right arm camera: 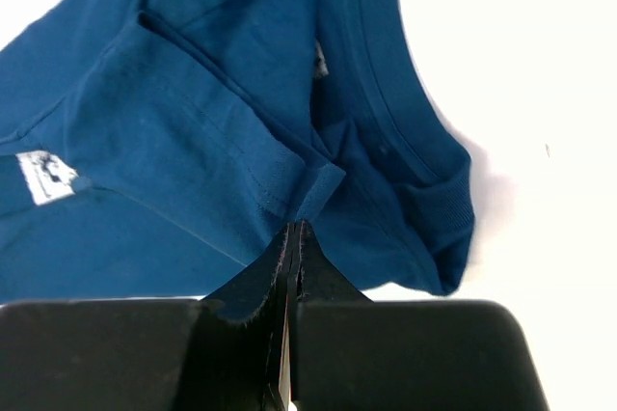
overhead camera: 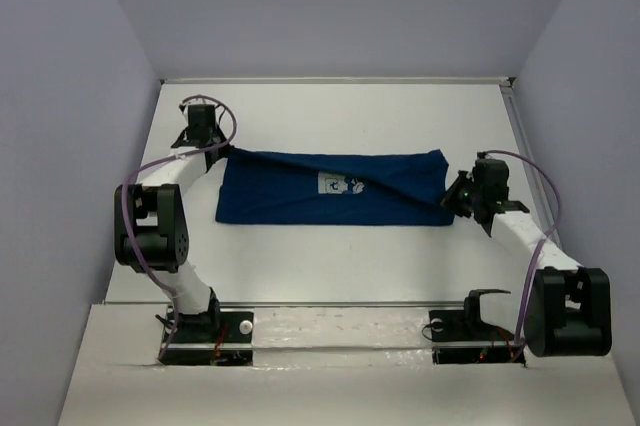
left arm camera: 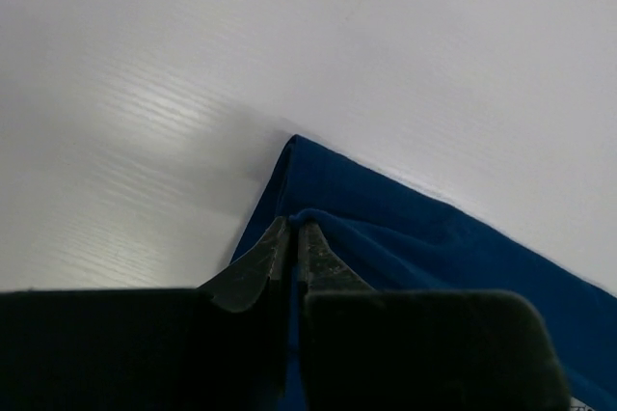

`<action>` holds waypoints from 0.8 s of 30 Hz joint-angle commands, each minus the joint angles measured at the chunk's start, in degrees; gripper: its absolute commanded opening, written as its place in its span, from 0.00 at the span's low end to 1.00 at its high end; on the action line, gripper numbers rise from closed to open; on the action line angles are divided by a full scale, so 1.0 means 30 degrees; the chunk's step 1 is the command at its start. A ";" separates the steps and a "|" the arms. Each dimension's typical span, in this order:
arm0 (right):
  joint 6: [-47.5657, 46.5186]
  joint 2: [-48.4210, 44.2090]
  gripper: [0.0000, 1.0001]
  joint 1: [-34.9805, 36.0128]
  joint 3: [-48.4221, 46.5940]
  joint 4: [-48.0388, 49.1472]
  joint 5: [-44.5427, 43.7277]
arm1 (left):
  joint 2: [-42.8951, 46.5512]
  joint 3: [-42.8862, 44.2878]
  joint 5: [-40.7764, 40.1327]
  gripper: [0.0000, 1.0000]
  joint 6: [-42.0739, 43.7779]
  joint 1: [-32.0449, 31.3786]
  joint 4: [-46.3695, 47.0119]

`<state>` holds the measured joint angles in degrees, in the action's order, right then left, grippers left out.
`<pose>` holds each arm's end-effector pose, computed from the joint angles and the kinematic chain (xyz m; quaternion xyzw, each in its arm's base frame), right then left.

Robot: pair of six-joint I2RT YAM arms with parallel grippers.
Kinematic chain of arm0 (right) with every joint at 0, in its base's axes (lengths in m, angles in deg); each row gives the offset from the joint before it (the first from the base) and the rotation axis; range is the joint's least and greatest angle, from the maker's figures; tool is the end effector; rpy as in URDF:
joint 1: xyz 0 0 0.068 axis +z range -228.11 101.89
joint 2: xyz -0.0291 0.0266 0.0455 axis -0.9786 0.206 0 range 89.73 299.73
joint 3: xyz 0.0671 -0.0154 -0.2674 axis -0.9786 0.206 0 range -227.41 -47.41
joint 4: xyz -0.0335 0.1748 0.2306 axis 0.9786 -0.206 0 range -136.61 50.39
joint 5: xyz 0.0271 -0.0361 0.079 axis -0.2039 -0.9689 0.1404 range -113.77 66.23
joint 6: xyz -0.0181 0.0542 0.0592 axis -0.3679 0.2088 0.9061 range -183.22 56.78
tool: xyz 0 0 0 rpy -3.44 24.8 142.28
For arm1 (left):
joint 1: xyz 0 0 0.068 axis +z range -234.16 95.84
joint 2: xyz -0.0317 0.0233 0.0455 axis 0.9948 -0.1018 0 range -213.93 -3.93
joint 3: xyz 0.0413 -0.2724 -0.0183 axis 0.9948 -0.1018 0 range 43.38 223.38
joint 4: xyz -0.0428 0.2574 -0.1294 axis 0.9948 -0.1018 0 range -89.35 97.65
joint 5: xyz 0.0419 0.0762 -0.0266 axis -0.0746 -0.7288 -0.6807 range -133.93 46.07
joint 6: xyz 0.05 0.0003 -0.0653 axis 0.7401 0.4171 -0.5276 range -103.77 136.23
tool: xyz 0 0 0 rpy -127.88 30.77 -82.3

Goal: Fold and stack the t-shirts
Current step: Fold the other side of the tshirt into a rectangle

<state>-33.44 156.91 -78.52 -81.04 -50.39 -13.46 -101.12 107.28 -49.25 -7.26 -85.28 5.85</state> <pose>0.2835 0.0108 0.1561 0.2054 0.8953 0.1781 0.3529 0.4365 -0.0020 0.1937 -0.1928 0.8655 -0.0579 0.4587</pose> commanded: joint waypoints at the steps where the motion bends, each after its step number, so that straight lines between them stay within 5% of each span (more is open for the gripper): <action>1: 0.0062 -0.0361 0.00 -0.0012 0.0515 -0.0504 -0.0681 | 0.0872 -0.1873 -0.0598 0.05 -0.0257 0.0112 0.0484; 3: 0.0093 -0.0361 0.03 -0.0012 0.0748 -0.0623 -0.0827 | 0.1047 -0.2632 -0.0803 0.17 -0.0316 0.0112 0.0484; 4: 0.0122 -0.0390 0.07 -0.0012 0.0750 -0.0768 -0.0973 | 0.1048 -0.2724 -0.0804 0.32 -0.0316 0.0112 0.0484; 5: 0.0122 -0.0390 0.21 -0.0012 0.0779 -0.0828 -0.1003 | 0.1019 -0.2725 -0.0862 0.39 -0.0345 0.0112 0.0484; 6: -0.0110 -0.0419 0.27 -0.0012 0.0634 -0.0886 -0.0859 | 0.0990 -0.2551 -0.0979 0.58 -0.0432 0.0112 0.0310; 9: -0.0637 -0.0711 0.45 -0.0012 -0.0299 -0.1586 -0.0857 | 0.1338 -0.1996 -0.0747 0.81 -0.0521 0.0112 0.0221; 11: -0.0989 -0.0946 0.54 -0.0012 -0.0946 -0.1998 -0.0770 | 0.1981 -0.1644 -0.0629 0.86 -0.0666 0.0112 0.0133; 15: -0.1400 -0.0977 0.55 -0.0012 -0.2412 -0.2615 -0.0127 | 0.2920 -0.1232 -0.0132 0.87 -0.0872 0.0112 0.0132; 16: -0.1459 -0.0860 0.49 0.0162 -0.2878 -0.2673 -0.0096 | 0.2981 -0.1202 0.0015 0.87 -0.0931 -0.0062 0.0074; 19: -0.1489 -0.0042 0.01 0.0601 -0.3757 -0.2499 0.0021 | 0.2865 -0.1085 0.0222 0.80 -0.1107 -0.0822 -0.0160; 23: -0.1402 0.1773 0.00 0.1889 -0.4872 -0.1797 -0.0036 | 0.3039 -0.1318 -0.0539 0.74 -0.1487 -0.1176 -0.0220; 24: -0.1372 0.2213 0.10 0.2560 -0.5484 -0.1563 -0.0269 | 0.3388 -0.1580 -0.0772 0.73 -0.1662 -0.1178 -0.0045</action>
<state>-36.70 159.25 -75.79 -92.51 -57.82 -14.01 -93.97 102.69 -50.00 -10.34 -87.89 5.41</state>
